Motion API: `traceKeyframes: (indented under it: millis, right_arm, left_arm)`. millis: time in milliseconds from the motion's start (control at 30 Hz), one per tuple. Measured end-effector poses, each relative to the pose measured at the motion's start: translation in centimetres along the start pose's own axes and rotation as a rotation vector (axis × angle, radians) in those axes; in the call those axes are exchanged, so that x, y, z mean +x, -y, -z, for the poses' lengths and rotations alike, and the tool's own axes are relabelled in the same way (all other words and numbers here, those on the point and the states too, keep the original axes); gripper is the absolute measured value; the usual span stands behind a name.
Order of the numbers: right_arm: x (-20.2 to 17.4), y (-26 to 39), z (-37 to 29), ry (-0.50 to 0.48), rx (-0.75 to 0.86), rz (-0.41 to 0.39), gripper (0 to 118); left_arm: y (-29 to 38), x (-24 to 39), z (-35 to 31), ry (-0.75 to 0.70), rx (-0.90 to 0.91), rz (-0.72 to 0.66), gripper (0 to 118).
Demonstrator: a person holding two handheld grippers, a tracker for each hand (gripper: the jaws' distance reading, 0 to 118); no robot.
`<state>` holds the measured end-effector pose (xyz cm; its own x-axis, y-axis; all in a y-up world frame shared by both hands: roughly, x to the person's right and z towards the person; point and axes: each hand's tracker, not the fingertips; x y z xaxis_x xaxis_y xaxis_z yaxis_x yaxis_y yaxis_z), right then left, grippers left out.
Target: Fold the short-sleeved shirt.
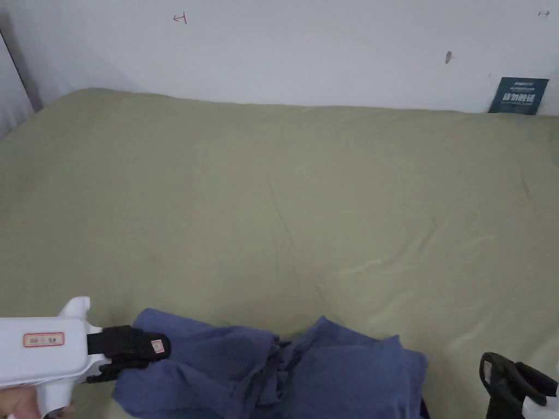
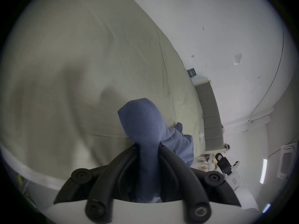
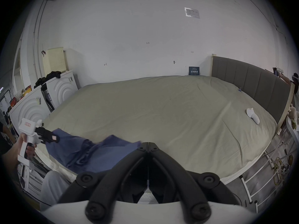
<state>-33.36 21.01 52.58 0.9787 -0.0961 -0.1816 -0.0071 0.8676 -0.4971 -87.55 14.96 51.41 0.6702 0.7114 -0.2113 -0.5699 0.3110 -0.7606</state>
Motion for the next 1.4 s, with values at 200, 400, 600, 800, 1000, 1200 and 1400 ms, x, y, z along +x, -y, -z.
traceKeyframes:
  millis: [200,400,600,800,1000,1200,1400]
  right_arm:
    - [0.0,-0.3,0.1,-0.019,0.014,-0.008,2]
    - [0.2,-0.3,-0.6,-0.023,0.022,0.005,2]
    - [0.9,-0.3,-1.0,-0.022,0.031,0.02,2]
    - [1.4,-0.2,-1.2,-0.017,0.033,0.034,2]
    - [2.5,0.3,-1.6,0.001,0.013,0.055,2]
    - [3.4,0.3,-1.8,0.03,0.005,0.068,2]
    - [3.4,0.3,-1.2,0.03,-0.005,0.074,2]
  left_arm:
    - [-1.4,3.1,-4.8,-0.231,0.038,0.103,11]
    - [-0.4,9.2,-2.6,-0.3,-0.001,0.227,11]
    - [1.9,17.0,1.8,-0.345,-0.076,0.396,11]
    - [5.9,21.8,10.9,-0.395,-0.183,0.542,11]
    - [9.7,22.9,20.5,-0.378,-0.282,0.561,118]
    - [9.8,23.2,18.7,-0.229,-0.201,0.548,105]
    - [6.1,18.7,10.8,-0.08,-0.058,0.38,0]
